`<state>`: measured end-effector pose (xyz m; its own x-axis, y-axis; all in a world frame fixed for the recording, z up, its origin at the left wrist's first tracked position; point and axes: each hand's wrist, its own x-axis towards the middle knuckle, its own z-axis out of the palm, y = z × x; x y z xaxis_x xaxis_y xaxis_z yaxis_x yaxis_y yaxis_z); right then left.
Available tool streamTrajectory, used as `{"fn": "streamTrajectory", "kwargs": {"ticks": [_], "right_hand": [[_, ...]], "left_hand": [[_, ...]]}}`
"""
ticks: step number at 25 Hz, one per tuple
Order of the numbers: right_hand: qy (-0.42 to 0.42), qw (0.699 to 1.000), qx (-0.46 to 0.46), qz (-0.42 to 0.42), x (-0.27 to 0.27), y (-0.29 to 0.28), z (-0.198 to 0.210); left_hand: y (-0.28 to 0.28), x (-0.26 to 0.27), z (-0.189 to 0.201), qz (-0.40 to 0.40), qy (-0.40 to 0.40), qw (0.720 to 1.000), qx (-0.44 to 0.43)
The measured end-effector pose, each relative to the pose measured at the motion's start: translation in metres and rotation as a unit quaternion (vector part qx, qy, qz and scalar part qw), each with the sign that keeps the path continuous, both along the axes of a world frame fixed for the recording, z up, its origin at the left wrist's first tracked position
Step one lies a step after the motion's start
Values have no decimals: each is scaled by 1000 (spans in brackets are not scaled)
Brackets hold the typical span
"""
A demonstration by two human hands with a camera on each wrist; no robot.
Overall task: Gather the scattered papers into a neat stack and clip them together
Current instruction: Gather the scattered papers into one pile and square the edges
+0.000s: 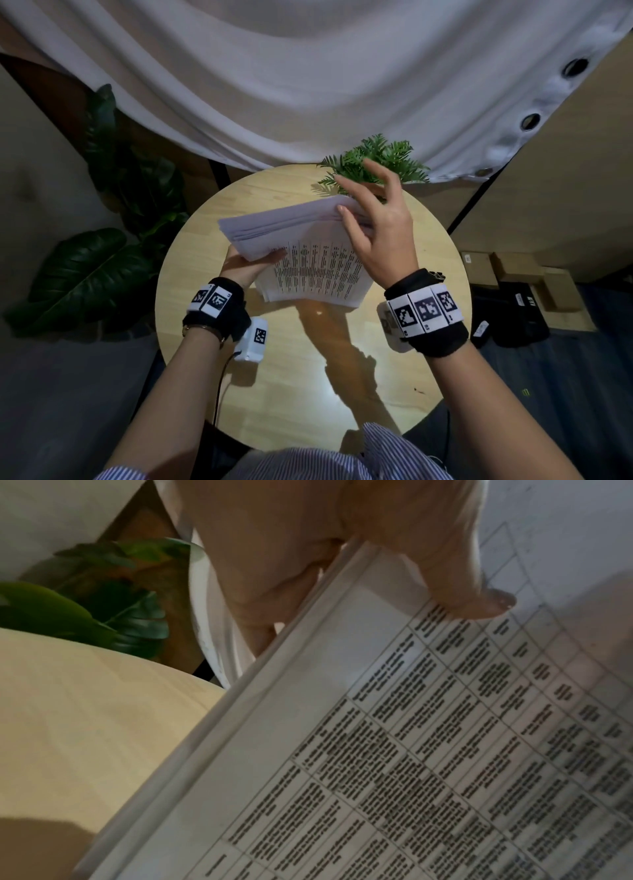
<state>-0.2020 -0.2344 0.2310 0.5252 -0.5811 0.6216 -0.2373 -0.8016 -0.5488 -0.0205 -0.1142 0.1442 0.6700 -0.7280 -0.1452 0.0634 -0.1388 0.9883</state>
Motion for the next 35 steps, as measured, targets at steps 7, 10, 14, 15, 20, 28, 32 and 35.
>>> {"fn": "streamTrajectory", "kwargs": {"ticks": [7,10,14,15,20,28,32,35], "right_hand": [[218,971,-74,-62,3,0,9],[356,919,-168,-17,19,19,12],[340,931,-135,6,42,22,3],[302,948,-105,9,41,16,6],[56,990,133,-5,-23,-44,-8],[-3,956,269,-119,-61,-47,-139],[-24,940,311,-137,-59,-26,-159],[-33,960,234,-151,-51,-20,-154]], "left_hand": [[0,3,-7,25,57,998,3],[-2,3,-9,31,56,998,1],[-1,-1,-9,4,14,1000,5],[2,-1,-12,12,13,1000,18],[42,27,-36,91,-60,985,138],[27,11,-26,143,-71,987,-25],[36,-6,-42,152,-56,986,28],[27,-6,-38,146,-40,987,50]]}}
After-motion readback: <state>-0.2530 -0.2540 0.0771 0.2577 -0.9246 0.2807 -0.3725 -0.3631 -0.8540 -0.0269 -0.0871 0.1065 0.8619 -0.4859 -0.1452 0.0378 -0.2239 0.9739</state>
